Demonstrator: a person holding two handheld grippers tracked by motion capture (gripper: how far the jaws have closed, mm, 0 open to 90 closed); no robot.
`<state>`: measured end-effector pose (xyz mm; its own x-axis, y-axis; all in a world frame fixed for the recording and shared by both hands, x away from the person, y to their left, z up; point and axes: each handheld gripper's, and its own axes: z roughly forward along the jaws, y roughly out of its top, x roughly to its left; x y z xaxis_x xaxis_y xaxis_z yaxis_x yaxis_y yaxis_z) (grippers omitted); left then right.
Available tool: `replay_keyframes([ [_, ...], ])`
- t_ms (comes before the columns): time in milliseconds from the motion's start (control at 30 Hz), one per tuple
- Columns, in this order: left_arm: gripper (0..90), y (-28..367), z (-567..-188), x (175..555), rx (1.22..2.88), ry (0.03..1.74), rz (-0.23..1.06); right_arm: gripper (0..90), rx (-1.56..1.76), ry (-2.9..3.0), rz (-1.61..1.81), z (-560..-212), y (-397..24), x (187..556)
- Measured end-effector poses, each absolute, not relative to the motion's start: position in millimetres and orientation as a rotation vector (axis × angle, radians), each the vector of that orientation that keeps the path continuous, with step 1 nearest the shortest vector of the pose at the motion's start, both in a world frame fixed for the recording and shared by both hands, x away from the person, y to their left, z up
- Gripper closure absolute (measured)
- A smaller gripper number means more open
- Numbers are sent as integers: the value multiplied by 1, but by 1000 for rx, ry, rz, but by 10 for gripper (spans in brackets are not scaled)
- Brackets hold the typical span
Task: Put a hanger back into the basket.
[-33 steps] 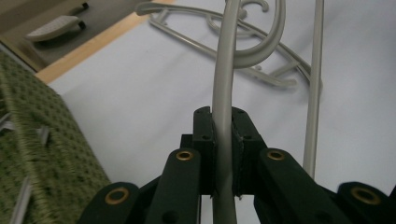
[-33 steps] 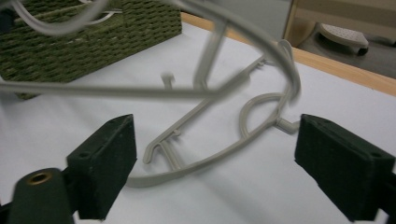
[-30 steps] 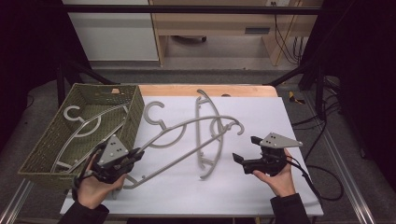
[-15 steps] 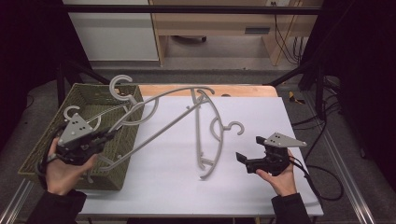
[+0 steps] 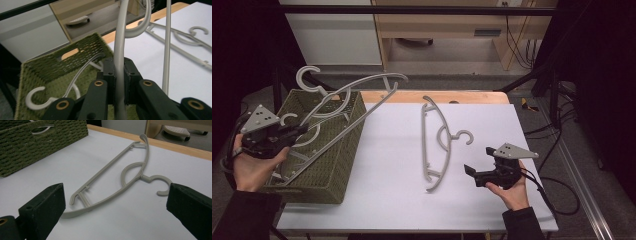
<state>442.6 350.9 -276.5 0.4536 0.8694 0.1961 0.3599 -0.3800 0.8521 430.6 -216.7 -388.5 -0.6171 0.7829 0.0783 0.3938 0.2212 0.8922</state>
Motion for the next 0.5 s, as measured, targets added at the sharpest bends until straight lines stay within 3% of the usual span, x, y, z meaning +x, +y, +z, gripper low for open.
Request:
replay_keyframes([
  [500, 825, 403, -294, 455, 1910, 1164, 881, 24, 1077, 2137, 1350, -390, -216, 431],
])
